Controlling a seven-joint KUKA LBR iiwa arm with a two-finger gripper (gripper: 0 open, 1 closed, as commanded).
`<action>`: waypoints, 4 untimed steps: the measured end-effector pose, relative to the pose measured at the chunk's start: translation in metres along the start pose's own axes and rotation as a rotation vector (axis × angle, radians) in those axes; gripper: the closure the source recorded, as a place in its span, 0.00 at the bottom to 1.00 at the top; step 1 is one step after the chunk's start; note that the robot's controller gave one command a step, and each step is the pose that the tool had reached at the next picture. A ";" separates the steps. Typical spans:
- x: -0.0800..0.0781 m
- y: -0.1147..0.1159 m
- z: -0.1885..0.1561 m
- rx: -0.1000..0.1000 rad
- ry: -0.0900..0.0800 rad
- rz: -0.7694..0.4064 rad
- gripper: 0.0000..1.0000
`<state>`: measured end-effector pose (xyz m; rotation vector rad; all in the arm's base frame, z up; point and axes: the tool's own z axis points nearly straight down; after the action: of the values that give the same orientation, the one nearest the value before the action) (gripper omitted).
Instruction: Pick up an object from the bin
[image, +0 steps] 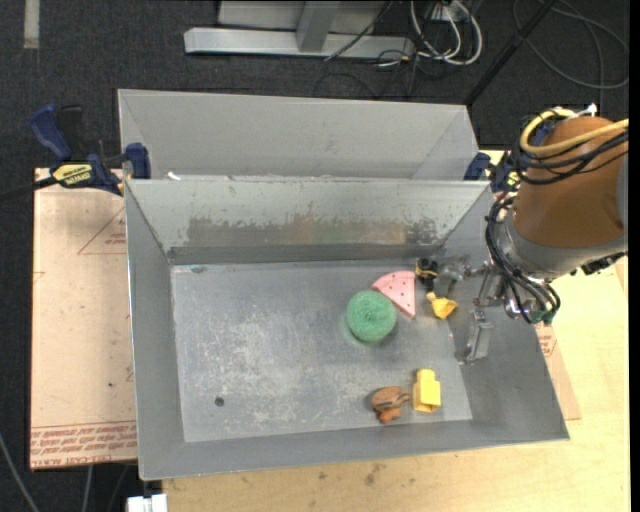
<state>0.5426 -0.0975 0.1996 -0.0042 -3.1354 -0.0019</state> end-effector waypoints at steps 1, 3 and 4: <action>-0.002 0.000 -0.004 0.001 -0.008 -0.002 0.00; -0.024 0.028 0.069 -0.002 -0.010 0.174 0.00; -0.029 0.046 0.108 0.000 -0.010 0.210 0.00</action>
Offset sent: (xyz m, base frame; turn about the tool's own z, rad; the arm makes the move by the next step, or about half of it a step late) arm 0.0031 0.0473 -0.0769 0.1262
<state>0.5709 -0.0513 0.0915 -0.3338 -3.1279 -0.0014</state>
